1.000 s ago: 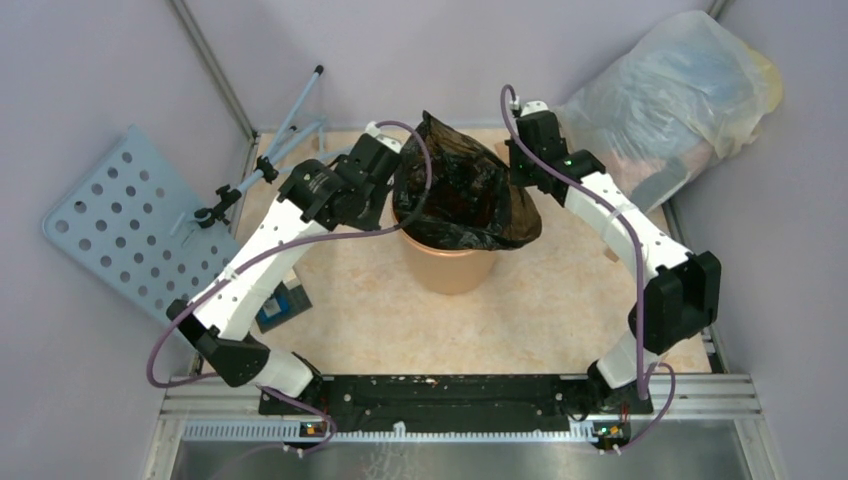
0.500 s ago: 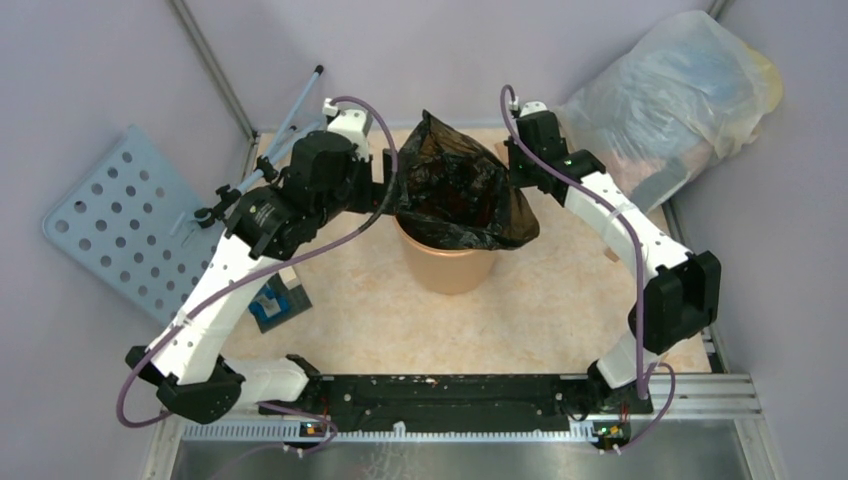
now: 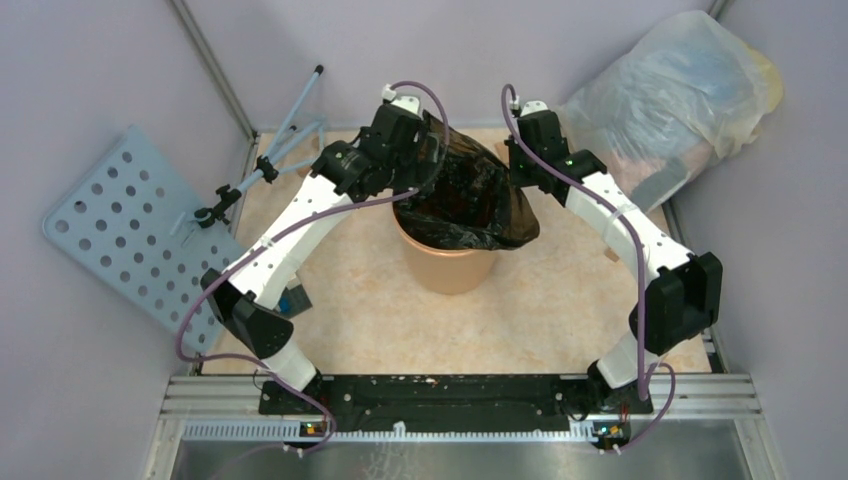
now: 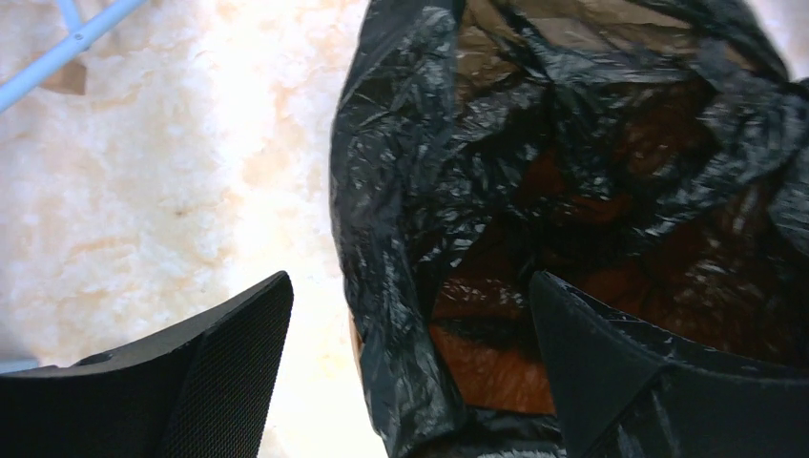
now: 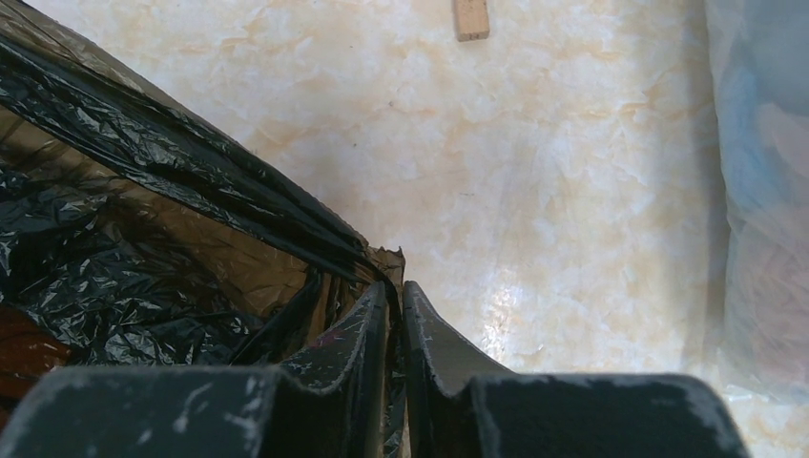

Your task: Put the trash bags into the trash bin

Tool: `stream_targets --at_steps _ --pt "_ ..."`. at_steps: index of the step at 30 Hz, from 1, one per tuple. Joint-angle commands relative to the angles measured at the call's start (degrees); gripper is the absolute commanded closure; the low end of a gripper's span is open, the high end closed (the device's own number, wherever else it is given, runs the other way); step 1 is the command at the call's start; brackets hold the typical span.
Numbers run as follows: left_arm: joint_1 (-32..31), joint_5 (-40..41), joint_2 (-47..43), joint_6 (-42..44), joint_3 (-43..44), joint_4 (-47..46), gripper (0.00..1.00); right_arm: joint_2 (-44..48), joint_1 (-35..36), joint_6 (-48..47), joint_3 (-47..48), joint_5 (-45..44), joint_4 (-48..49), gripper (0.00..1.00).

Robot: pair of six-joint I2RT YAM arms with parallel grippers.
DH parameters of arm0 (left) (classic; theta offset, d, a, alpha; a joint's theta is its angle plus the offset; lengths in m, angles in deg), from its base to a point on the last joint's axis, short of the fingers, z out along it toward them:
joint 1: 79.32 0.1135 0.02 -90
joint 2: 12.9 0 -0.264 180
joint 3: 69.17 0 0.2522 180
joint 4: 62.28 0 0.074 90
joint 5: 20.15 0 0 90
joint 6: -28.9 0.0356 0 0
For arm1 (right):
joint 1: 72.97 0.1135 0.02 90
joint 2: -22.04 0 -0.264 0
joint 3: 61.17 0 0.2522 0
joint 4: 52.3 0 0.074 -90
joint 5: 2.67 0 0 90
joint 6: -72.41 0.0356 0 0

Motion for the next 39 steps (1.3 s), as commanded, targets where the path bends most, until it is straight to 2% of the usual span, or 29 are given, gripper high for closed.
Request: stream_targets --at_steps 1,4,7,15,21,25,29,36,39 --pt "-0.1 7.6 2.1 -0.5 3.6 5.5 0.01 2.7 -0.5 0.5 0.5 -1.1 1.2 0.87" --pt "-0.1 9.3 2.3 -0.1 3.4 8.1 0.02 2.7 -0.4 0.5 -0.3 -1.7 2.1 0.87" --pt "0.3 8.8 1.5 0.6 2.7 9.6 0.09 2.1 -0.5 0.7 -0.2 -1.6 2.3 0.87" --pt "3.8 6.6 -6.8 1.8 -1.4 11.4 0.33 1.4 -0.4 0.7 -0.2 -2.0 2.4 0.87" --pt "6.7 4.3 -11.2 2.4 -7.5 11.0 0.38 0.9 -0.5 0.9 -0.7 -2.3 2.4 0.87" --pt "8.9 0.3 -12.6 3.5 -13.9 7.1 0.40 1.1 -0.5 1.1 -1.0 -1.5 2.7 0.87" --pt "10.8 -2.8 -13.4 4.3 -20.2 2.7 0.41 1.5 -0.5 0.8 -1.2 -1.1 2.4 0.79" --pt "14.2 -13.0 -16.7 3.8 -31.0 -7.3 0.41 2.7 -0.4 -0.6 -2.1 0.5 2.0 0.64" --pt "14.6 -16.0 -18.9 2.5 -32.9 -10.4 0.36 3.5 -0.5 -0.7 -1.2 0.7 0.9 0.62"
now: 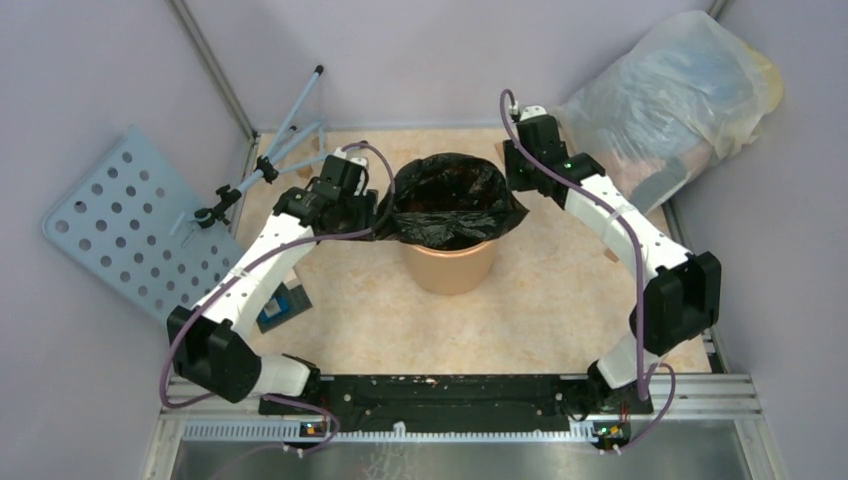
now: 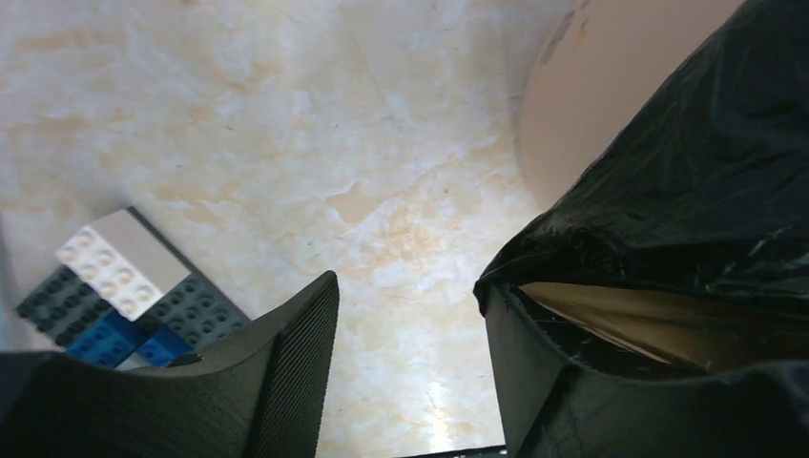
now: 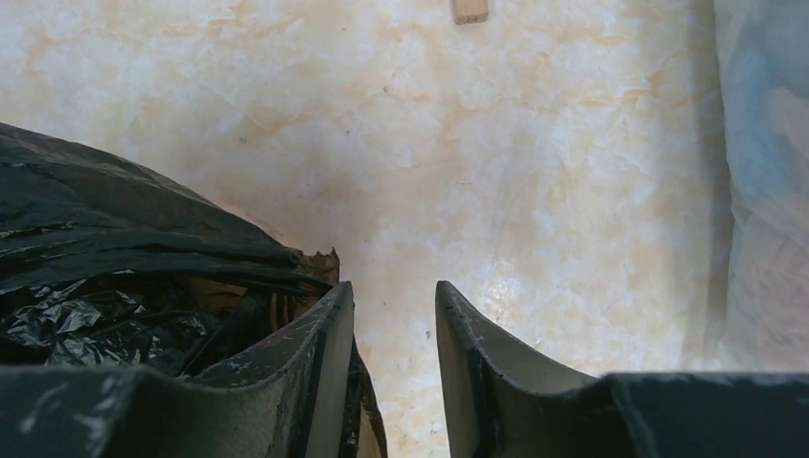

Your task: Put the trash bags into the trash bin

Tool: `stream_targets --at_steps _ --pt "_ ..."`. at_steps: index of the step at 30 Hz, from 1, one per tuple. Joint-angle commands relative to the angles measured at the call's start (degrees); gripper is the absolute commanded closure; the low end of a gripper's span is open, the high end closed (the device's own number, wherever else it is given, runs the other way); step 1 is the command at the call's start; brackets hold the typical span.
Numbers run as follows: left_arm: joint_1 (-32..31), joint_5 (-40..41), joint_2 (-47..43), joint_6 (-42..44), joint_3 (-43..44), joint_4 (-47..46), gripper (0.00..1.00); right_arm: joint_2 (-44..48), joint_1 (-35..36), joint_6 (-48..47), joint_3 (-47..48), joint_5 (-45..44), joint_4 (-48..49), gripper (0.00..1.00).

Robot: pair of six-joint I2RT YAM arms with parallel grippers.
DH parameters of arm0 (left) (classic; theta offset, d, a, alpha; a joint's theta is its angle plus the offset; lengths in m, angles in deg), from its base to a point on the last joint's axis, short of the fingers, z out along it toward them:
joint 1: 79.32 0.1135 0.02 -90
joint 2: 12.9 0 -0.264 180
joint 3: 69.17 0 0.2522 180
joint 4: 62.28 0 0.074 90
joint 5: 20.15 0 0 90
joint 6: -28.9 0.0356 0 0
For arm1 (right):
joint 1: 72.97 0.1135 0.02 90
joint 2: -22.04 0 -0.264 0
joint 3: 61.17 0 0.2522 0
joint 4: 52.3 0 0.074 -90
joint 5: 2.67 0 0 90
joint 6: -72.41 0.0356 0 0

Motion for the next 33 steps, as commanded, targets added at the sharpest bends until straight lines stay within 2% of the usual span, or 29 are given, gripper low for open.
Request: stream_targets --at_steps 1,7,14,21,26,28,30,33 --pt "0.7 -6.3 -5.5 -1.3 -1.9 -9.2 0.35 4.1 -0.4 -0.5 0.9 1.0 0.0 0.62" --pt "1.1 -7.0 -9.5 -2.5 -2.4 -13.8 0.20 8.0 -0.4 -1.0 1.6 0.3 -0.9 0.54" --pt "1.3 -9.5 -12.3 -3.7 -4.7 -17.3 0.14 13.4 -0.4 0.5 1.2 0.6 -2.1 0.43" --pt "1.5 -9.0 -14.4 -4.0 -5.8 -19.1 0.10 20.1 -0.4 6.8 -2.5 0.5 -0.2 0.31" --pt "1.7 -8.7 -15.3 -3.1 -3.8 -16.9 0.05 21.9 -0.4 12.3 -2.2 3.0 -3.2 0.27" --pt "1.7 -7.2 -16.1 -2.6 -3.0 -15.9 0.03 22.7 -0.4 15.5 -2.4 3.1 -5.2 0.17" --pt "1.8 -6.6 -17.2 -2.2 -2.3 -15.1 0.01 23.7 -0.4 18.1 -3.0 3.0 -6.8 0.14" --pt "1.8 -7.5 -18.0 -2.1 -0.8 -13.8 0.01 26.5 -0.4 18.1 -5.9 4.1 -5.8 0.13"
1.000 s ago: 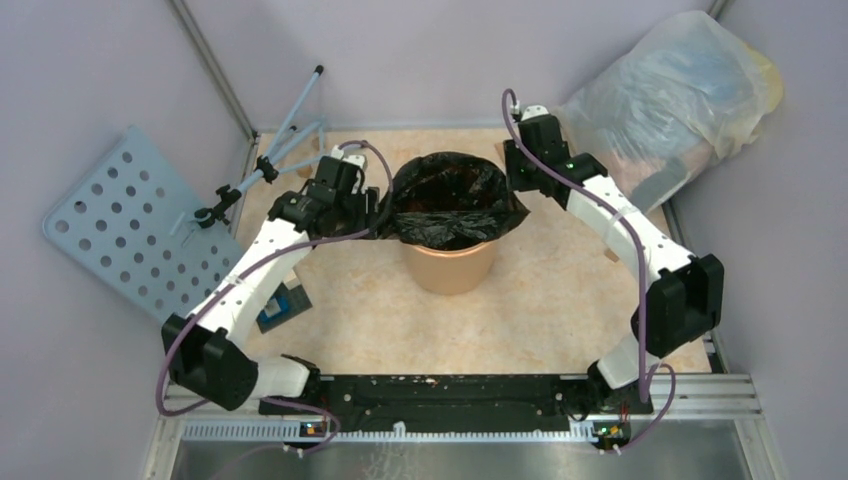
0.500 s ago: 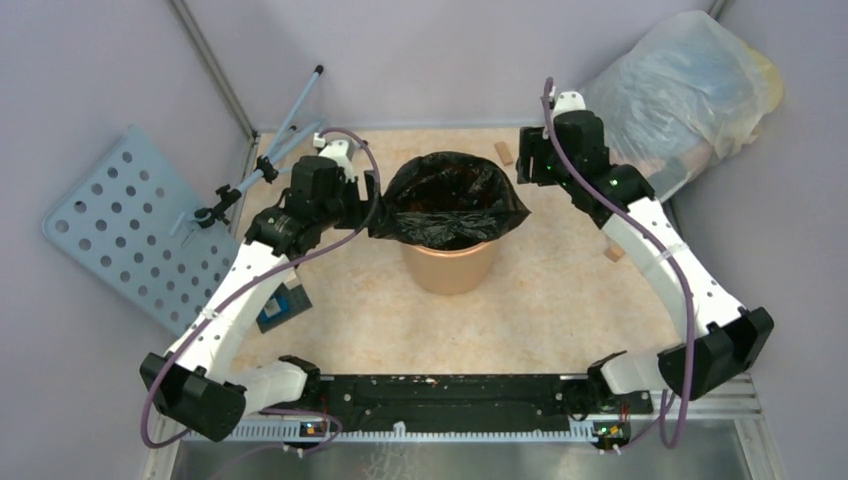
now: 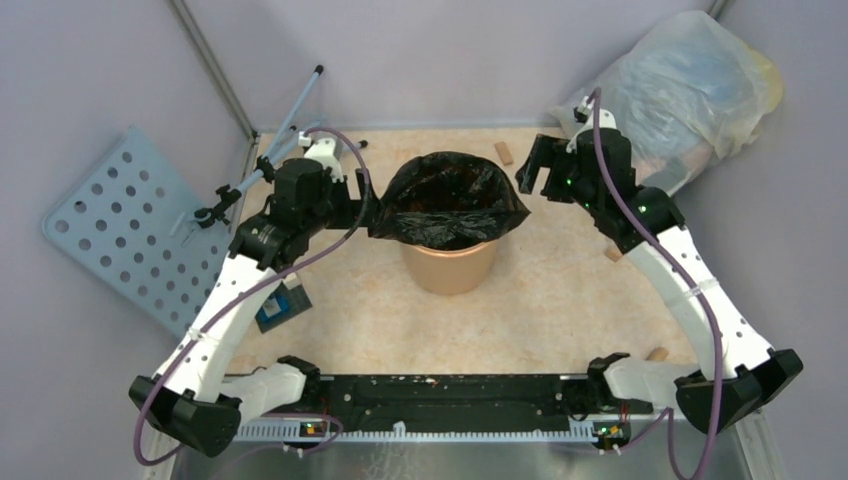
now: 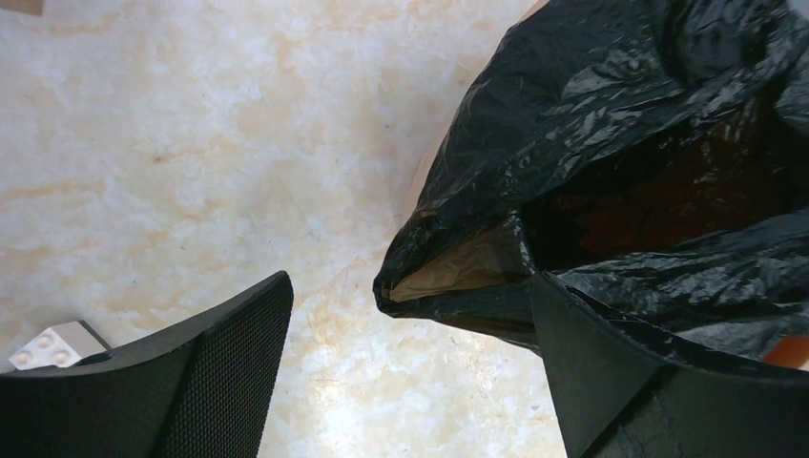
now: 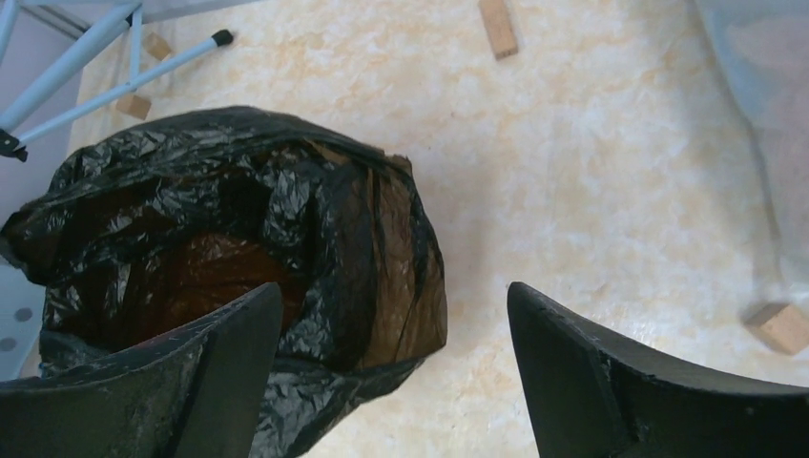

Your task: Put the trash bags into the trash bin

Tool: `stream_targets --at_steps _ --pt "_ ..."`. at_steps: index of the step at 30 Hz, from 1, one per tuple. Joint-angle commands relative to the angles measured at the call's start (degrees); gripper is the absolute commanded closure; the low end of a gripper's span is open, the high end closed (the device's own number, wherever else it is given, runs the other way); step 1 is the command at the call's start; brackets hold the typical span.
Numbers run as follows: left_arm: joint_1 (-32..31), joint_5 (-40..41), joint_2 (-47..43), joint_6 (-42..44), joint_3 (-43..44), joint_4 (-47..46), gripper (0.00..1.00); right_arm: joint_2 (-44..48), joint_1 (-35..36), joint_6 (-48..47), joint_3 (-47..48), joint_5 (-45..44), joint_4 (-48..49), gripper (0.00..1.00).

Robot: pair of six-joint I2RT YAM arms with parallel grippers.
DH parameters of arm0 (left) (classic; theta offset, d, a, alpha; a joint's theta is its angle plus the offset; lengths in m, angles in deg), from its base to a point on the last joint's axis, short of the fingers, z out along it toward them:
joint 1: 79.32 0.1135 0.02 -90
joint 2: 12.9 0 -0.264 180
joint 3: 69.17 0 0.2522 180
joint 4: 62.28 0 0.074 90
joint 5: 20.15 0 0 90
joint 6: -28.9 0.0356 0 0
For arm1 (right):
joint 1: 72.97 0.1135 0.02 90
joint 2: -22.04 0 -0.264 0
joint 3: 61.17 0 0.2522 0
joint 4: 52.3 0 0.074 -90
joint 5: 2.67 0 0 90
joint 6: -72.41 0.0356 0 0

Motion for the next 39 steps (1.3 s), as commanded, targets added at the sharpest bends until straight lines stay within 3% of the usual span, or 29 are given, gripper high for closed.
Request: stream_targets --at_steps 1,8,15,19,22,29,32,35,37,39 --pt "0.3 0.0 -2.7 0.9 4.2 0.6 0.01 5.4 -0.3 2.2 -3.7 3.4 0.7 0.12" --pt "0.3 -0.8 -4.6 2.4 7.4 1.2 0.01 7.2 -0.3 0.5 -4.3 4.6 0.6 0.11" --pt "0.3 -5.0 -6.9 8.5 5.7 -5.2 0.01 8.0 -0.3 -5.2 -3.8 8.2 2.0 0.10" --pt "0.3 -5.6 -4.7 11.4 7.4 -8.6 0.01 7.1 -0.3 -5.5 -0.6 8.5 0.3 0.10" --pt "0.3 -8.1 -0.5 11.7 10.6 -10.3 0.01 3.4 -0.1 -9.1 4.7 14.3 -4.7 0.11" --pt "0.3 -20.9 9.6 13.5 17.9 -11.0 0.02 1.5 1.3 -18.0 5.8 33.3 -0.3 0.24" --pt "0.2 -27.6 11.6 16.9 18.0 -12.5 0.04 -1.5 3.7 -19.0 6.8 35.1 0.9 0.35" --pt "0.2 -29.3 12.3 22.2 17.7 -13.1 0.04 -4.9 7.4 -22.4 8.3 36.8 1.1 0.39" --pt "0.1 -28.2 13.4 24.3 18.6 -11.9 0.09 -7.0 9.7 -24.4 9.4 37.2 0.8 0.42" --pt "0.2 -28.0 15.4 25.2 20.8 -9.7 0.21 -9.0 11.4 -27.7 10.7 37.7 0.3 0.47"
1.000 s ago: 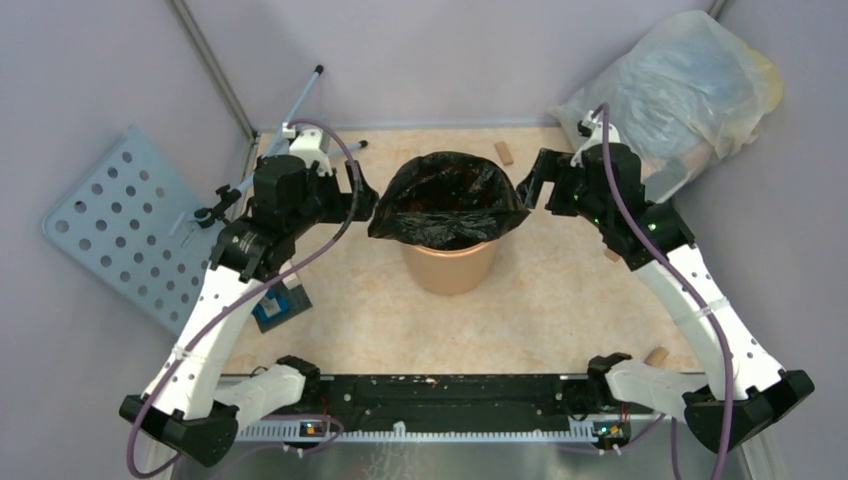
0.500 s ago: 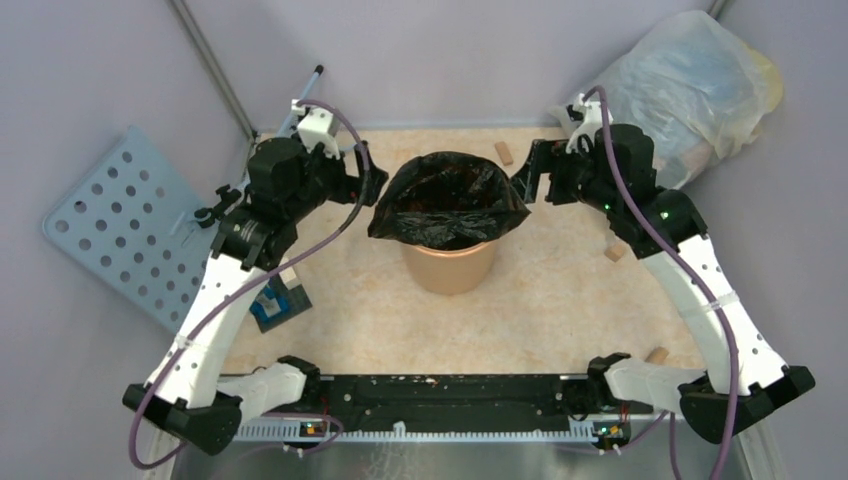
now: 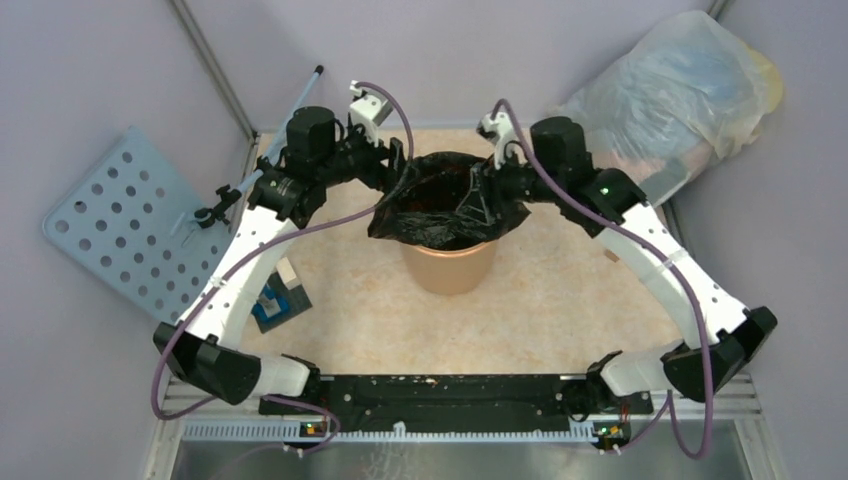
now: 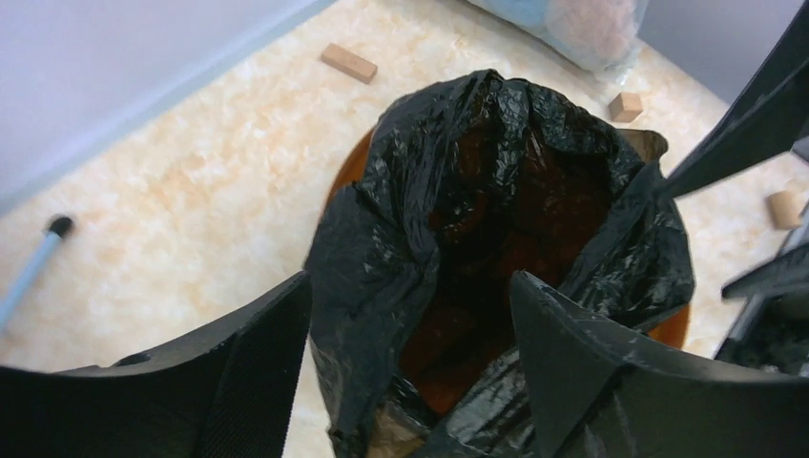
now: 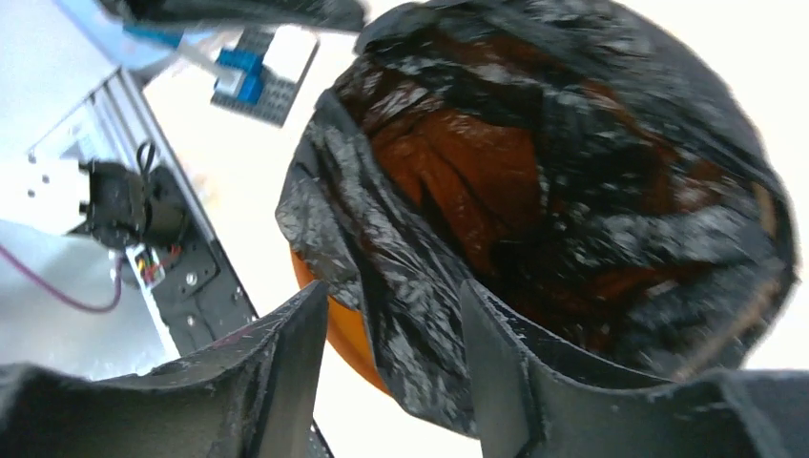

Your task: Put the trash bags into the trash bin

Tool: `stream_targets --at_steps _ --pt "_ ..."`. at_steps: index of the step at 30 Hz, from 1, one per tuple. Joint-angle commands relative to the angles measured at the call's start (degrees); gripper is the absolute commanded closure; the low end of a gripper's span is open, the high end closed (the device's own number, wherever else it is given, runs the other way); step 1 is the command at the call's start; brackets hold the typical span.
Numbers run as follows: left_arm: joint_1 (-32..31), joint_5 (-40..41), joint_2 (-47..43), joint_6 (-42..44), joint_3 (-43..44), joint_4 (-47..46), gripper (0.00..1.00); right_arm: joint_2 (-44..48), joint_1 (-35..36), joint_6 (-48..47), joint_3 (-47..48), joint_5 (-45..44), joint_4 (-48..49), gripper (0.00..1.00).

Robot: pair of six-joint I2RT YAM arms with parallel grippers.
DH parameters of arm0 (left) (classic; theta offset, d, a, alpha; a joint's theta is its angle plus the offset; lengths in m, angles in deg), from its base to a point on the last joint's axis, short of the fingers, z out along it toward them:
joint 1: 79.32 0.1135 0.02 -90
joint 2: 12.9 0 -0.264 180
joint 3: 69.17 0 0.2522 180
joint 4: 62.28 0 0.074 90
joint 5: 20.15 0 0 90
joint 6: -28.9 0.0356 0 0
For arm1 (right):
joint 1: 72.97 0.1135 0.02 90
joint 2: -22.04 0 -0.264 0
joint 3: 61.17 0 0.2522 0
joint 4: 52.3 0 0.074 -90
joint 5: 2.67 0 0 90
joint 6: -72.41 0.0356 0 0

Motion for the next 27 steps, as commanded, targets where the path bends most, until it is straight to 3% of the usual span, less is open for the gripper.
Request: stream_targets --at_steps 1,4,8,12,16,19,27 --pt "0.0 -3.4 3.0 5.4 5.7 0.1 0.26 -4.0 3.5 -7.6 4.7 4.1 1.1 0.50" --pt "0.1 -5.6 4.9 4.6 6.7 0.4 0.33 -7.4 3.6 -9.6 6.8 4.6 -1.1 0.56" --pt "0.1 -5.8 5.0 3.4 5.0 -1.9 0.24 -9.8 3.6 -11.8 8.5 3.8 -3.7 0.47" --pt "0.0 -6.8 6.0 2.9 4.7 -3.1 0.22 -10.5 3.6 -13.4 7.9 1.4 -3.8 0.44" --pt "-0.2 -6.6 6.9 5.1 4.6 -3.1 0.27 -11.4 -0.2 -13.5 7.3 13.5 -2.7 0.35" --pt "-0.2 -5.4 7.5 5.7 4.7 -3.1 0.32 -13.4 -1.6 -12.8 8.2 16.0 -2.3 0.33" --pt "-0.2 -7.6 9.2 5.6 4.2 -3.3 0.38 -18.7 -1.7 -14.8 11.8 16.3 -7.8 0.39"
